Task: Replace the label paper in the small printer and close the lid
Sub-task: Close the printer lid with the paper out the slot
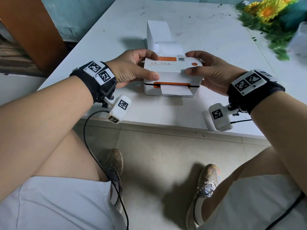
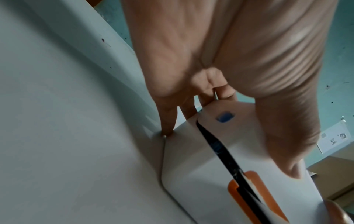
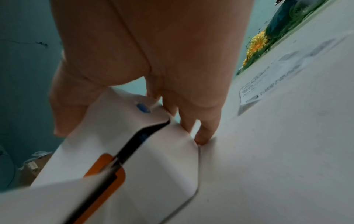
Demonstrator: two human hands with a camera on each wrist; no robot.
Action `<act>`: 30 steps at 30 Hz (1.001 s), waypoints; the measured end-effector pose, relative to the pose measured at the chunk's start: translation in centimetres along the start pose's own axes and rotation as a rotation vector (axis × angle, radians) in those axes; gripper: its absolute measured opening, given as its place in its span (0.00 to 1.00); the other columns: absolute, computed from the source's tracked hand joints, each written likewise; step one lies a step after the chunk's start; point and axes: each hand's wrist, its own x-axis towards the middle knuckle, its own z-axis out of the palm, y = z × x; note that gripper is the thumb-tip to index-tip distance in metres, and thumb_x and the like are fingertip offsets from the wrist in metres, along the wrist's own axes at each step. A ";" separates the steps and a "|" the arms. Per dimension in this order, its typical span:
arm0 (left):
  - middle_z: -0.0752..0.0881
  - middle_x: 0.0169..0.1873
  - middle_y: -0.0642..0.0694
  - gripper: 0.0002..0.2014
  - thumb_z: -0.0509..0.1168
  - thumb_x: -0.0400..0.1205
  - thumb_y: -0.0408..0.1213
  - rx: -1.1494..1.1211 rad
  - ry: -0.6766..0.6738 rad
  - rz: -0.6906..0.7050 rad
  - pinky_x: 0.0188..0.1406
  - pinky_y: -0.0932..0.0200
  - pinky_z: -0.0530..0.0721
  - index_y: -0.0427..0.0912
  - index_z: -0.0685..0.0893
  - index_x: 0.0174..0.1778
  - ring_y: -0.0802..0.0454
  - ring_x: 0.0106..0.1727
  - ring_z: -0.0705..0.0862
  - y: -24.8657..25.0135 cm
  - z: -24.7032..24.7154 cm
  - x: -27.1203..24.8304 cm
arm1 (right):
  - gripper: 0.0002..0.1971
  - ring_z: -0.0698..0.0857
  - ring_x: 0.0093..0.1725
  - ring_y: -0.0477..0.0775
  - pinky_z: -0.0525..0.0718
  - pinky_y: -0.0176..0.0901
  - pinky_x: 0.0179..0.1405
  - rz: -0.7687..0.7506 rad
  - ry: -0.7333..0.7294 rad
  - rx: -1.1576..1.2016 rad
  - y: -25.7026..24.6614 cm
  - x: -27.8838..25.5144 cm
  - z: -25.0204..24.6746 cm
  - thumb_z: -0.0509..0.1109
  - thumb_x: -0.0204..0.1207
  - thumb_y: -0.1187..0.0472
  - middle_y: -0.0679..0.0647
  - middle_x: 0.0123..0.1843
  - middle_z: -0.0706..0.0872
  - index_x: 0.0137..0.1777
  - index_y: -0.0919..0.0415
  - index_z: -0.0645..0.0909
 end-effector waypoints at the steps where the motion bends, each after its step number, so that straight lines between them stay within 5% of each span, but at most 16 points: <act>1: 0.87 0.63 0.40 0.35 0.87 0.57 0.28 0.014 0.006 -0.001 0.55 0.53 0.95 0.48 0.85 0.59 0.47 0.63 0.90 0.1 0.0 -0.1 | 0.32 0.92 0.67 0.54 0.88 0.51 0.73 0.018 0.004 -0.004 -0.3 -0.2 -0.1 0.86 0.68 0.70 0.58 0.79 0.86 0.70 0.50 0.82; 7: 0.90 0.61 0.46 0.37 0.87 0.60 0.24 0.113 0.029 -0.003 0.47 0.55 0.96 0.46 0.85 0.64 0.49 0.58 0.92 0.7 0.1 -0.6 | 0.42 0.89 0.75 0.61 0.83 0.63 0.81 0.089 0.053 -0.111 -1.1 -1.0 0.2 0.87 0.60 0.61 0.46 0.58 0.92 0.78 0.45 0.83; 13: 0.90 0.59 0.43 0.36 0.84 0.68 0.17 0.252 0.041 0.007 0.50 0.54 0.96 0.44 0.83 0.69 0.51 0.53 0.93 1.0 0.3 -0.7 | 0.40 0.89 0.74 0.62 0.80 0.68 0.83 0.128 0.072 -0.154 -1.5 -1.4 0.5 0.88 0.61 0.56 0.56 0.74 0.90 0.76 0.39 0.82; 19: 0.92 0.57 0.44 0.35 0.84 0.60 0.22 0.110 0.055 -0.050 0.45 0.52 0.97 0.47 0.86 0.63 0.49 0.55 0.94 1.3 0.2 -0.3 | 0.28 0.89 0.75 0.64 0.82 0.69 0.80 0.147 0.113 -0.189 -1.3 -1.2 0.6 0.81 0.81 0.54 0.50 0.75 0.90 0.78 0.36 0.78; 24: 0.91 0.60 0.41 0.32 0.78 0.70 0.11 0.066 0.087 -0.023 0.52 0.52 0.96 0.46 0.88 0.64 0.47 0.60 0.92 0.8 0.2 0.0 | 0.34 0.89 0.75 0.60 0.81 0.68 0.81 0.153 0.139 -0.184 -1.1 -0.8 1.2 0.81 0.82 0.56 0.49 0.75 0.89 0.85 0.38 0.72; 30: 0.93 0.64 0.45 0.37 0.83 0.72 0.21 0.173 0.244 0.032 0.69 0.44 0.91 0.44 0.85 0.78 0.50 0.68 0.91 0.7 0.9 0.9 | 0.42 0.88 0.74 0.55 0.81 0.63 0.81 0.135 0.264 -0.131 -0.7 0.5 1.3 0.83 0.80 0.50 0.47 0.77 0.85 0.90 0.39 0.66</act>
